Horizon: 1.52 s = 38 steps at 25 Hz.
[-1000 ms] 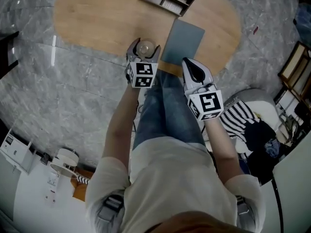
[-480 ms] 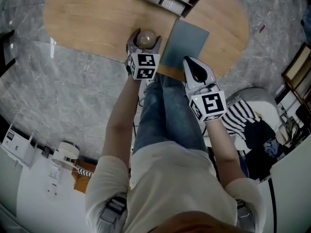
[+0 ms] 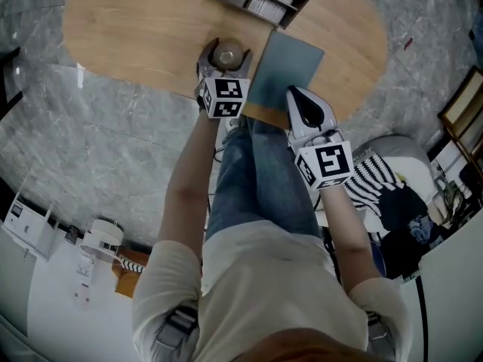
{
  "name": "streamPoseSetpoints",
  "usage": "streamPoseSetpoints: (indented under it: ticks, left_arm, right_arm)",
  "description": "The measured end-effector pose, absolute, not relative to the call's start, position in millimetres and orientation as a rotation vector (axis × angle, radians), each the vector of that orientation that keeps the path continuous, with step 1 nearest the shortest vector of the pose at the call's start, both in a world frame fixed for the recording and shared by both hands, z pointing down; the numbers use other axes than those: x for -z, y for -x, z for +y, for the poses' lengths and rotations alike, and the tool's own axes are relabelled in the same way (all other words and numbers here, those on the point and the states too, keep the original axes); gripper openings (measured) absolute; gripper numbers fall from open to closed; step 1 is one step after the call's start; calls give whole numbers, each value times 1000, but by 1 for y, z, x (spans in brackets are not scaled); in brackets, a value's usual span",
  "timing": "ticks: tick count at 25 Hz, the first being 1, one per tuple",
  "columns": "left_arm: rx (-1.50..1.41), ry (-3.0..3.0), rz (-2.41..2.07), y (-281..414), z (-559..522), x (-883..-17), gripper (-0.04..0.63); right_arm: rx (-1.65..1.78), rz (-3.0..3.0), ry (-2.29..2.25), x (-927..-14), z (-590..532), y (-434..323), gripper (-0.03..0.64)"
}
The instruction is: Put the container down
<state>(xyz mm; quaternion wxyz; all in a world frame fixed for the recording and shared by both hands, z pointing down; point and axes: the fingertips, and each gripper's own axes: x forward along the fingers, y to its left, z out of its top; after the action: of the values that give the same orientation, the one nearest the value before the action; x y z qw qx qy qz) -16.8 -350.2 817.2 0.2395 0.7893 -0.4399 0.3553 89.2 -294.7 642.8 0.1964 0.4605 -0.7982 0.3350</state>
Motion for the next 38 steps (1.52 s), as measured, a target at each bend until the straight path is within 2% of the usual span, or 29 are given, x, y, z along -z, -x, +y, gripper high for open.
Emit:
streamPoseSetpoints:
  ticks: [8,11,14,25,27,30,32,38]
  left_arm:
    - [-961,-2171,-1182,14,-351,-817,352]
    - [-872,-2149,-1153,10,-348,-812,433]
    - [-873,-2163,-1146,11,-342,-803,460]
    - [-846,-2165,-1191,37,-270,-734,453]
    - [-825,-2174,-1204,41,-249,-715,389]
    - [-768,-2171,-1272,52,-220,-683,246]
    - [-728,-2168,-1318,60,-202,-660,199]
    - [-620,-2158,-1385,77,-152,-592,2]
  right_arm:
    - [-939,-2249,-1302,-635,-286,-81,-2]
    - [-928,-2257,-1302,-629,-279,-78,-2]
    - [-917,-2259,-1317,-622,-271,-76,-2]
    - [-872,-2302,-1362,-571,-206,-48,-2]
    - [-868,-2309,-1376,-560,-187,-41,-2]
    - [-879,-2320,-1399,-543,-156,-31,-2]
    - [-897,-2331,-1412,-532,-137,-25,-2]
    - [-870,-2354,-1448,-496,-93,-17,-2]
